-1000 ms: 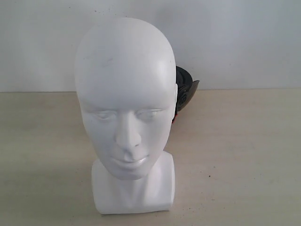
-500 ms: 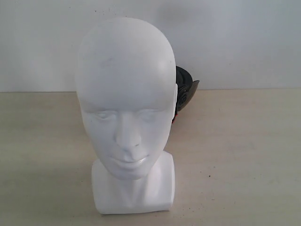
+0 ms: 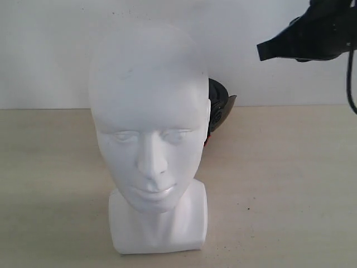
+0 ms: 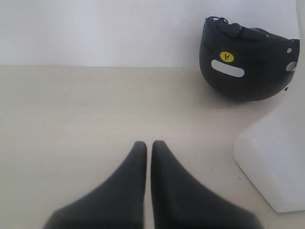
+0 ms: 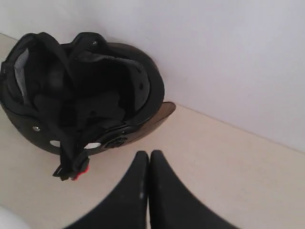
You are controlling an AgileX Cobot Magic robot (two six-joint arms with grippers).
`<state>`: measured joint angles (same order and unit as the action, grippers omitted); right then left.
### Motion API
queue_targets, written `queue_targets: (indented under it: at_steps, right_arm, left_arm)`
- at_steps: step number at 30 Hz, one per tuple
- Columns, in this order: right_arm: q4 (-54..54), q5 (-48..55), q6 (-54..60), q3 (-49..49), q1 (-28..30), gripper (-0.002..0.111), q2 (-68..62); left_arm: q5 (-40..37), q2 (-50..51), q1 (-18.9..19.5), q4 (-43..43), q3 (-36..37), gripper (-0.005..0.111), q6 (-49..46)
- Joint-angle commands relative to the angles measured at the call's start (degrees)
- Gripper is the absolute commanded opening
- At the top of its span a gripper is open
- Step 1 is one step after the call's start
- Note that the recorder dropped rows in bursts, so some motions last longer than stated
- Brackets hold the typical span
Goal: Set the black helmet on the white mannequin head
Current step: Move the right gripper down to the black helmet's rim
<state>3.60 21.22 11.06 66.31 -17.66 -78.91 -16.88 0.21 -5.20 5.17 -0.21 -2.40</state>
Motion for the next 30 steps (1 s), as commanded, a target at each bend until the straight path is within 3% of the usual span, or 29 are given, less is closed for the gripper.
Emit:
queue_targets:
  at_steps: [1, 10, 13, 16, 22, 30]
  right_arm:
    - [1.9, 4.0, -5.0, 6.0, 0.0, 0.0, -7.5]
    - [8.6, 5.0, -10.6, 19.0, 0.6, 0.0, -22.9]
    - [12.3, 9.2, -15.1, 22.6, 4.6, 0.0, -26.9]
    - [17.0, 13.1, -11.9, 26.1, 6.4, 0.0, -30.5]
    - [19.3, 17.4, -12.0, 34.9, 5.9, 0.0, -36.7]
    - [20.8, 15.6, -12.0, 36.1, 3.2, 0.004, -39.2]
  left_arm:
    - [0.0, -0.2, 0.0, -0.1, 0.2, 0.004, -0.3]
    - [0.0, -0.2, 0.0, -0.1, 0.2, 0.004, -0.3]
    - [0.0, -0.2, 0.0, -0.1, 0.2, 0.004, -0.3]
    - [0.0, -0.2, 0.0, -0.1, 0.2, 0.004, -0.3]
    - [0.0, -0.2, 0.0, -0.1, 0.2, 0.004, -0.3]
    - [0.0, -0.2, 0.0, -0.1, 0.2, 0.004, -0.3]
